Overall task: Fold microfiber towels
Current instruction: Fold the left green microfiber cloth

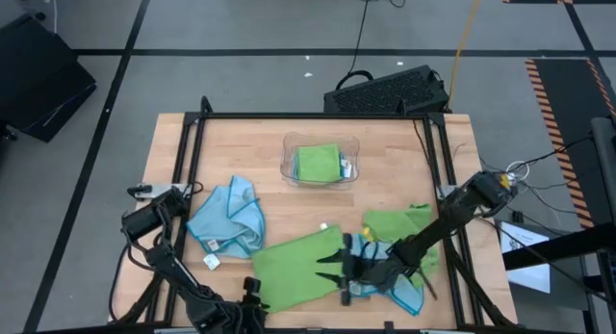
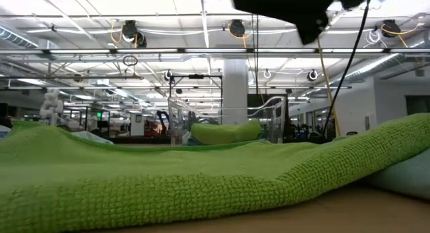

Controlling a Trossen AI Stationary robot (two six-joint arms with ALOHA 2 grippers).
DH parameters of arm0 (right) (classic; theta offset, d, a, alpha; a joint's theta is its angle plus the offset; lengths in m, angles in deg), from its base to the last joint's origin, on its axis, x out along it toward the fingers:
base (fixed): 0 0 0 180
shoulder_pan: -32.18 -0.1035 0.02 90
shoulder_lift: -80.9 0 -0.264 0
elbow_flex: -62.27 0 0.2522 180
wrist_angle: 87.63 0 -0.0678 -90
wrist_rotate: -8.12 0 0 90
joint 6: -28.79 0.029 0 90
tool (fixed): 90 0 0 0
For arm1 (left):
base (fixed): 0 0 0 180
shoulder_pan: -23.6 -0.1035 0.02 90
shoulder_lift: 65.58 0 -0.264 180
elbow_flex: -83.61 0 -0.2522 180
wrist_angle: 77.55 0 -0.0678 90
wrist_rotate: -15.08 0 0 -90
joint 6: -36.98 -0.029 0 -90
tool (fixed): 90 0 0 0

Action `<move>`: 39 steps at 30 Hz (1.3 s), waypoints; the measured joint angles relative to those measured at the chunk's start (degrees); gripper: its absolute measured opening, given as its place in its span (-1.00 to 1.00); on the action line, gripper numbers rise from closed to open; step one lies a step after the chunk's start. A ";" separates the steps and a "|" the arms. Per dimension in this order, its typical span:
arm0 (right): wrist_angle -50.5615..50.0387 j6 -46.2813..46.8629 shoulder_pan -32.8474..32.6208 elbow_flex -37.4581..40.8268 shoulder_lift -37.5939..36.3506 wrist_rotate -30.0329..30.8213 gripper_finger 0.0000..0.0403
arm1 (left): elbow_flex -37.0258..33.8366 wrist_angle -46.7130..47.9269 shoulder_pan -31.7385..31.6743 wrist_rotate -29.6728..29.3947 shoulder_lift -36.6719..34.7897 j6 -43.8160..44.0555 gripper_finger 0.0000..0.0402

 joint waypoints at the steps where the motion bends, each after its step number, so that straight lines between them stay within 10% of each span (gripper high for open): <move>1: -1.29 -0.92 0.39 -1.81 0.94 -0.01 -0.32 | -0.01 0.10 -0.04 -0.08 -0.03 -0.02 -0.76; 17: -26.12 2.95 0.58 -35.53 19.26 -8.46 -0.32 | -0.64 3.99 -4.75 0.21 -11.90 1.75 -0.97; 31: -32.56 6.61 2.21 -38.51 21.81 -7.36 0.16 | -0.52 1.82 -6.30 0.15 -13.14 -1.62 -0.95; 39: -32.13 7.51 2.61 -38.49 22.29 -7.46 0.11 | -0.42 0.33 -6.83 0.19 -14.93 -2.42 -0.98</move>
